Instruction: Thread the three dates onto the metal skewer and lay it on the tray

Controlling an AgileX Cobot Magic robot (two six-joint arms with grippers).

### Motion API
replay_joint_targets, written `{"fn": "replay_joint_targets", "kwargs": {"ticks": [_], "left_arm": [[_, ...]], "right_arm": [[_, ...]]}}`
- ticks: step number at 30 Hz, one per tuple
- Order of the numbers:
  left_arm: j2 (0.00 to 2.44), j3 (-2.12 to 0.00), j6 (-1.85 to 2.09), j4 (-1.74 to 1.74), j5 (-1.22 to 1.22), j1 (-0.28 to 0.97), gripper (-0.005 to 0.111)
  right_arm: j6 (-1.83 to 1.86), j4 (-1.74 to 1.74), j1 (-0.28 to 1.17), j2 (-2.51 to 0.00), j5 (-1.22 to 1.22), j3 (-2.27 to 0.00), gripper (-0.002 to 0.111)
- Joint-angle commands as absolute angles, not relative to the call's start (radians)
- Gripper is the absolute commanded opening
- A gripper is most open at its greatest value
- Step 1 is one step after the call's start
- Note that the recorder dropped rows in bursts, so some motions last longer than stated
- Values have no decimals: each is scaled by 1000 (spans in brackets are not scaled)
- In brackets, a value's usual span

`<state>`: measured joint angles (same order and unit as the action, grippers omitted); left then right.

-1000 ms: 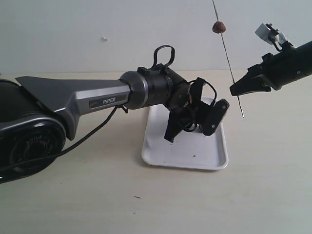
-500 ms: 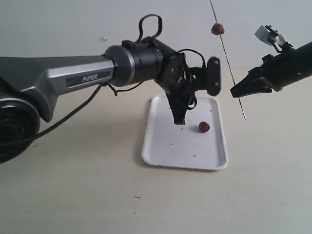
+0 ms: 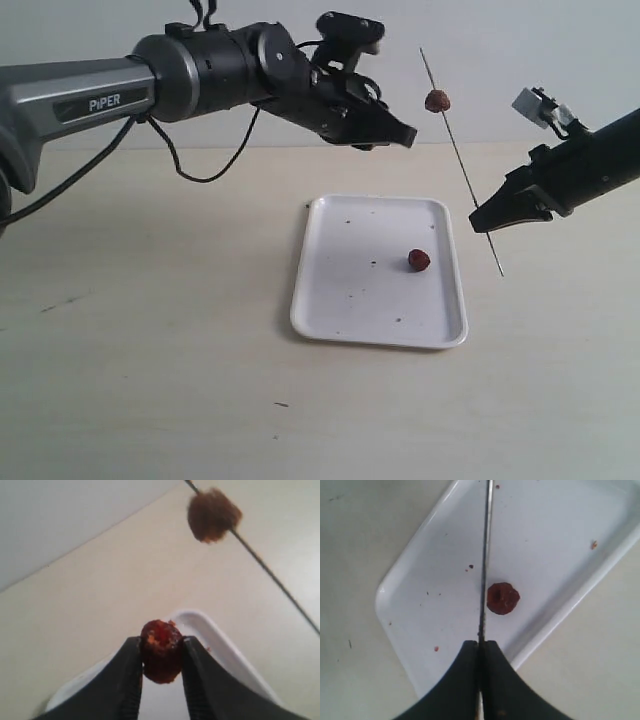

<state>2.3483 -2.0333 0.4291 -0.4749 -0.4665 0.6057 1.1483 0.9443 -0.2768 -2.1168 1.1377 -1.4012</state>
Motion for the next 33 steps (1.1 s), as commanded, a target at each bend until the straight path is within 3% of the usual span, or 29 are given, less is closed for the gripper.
{"fn": "replay_joint_targets", "kwargs": {"ticks": [1,15,33], "left_arm": [[2338,-2038,405,-840,-443,551,28],[2338,-2038,407,-1234,-447,498,28],[2338,-2038,418,-1211,-416,498,28]], "right_arm": [[1150,932,-281,-2117,1171,-1403,0],[1150,854,-279,-2151,1221,-1403,0],[1167,805,-238,-2160,1221,-1403,0]]}}
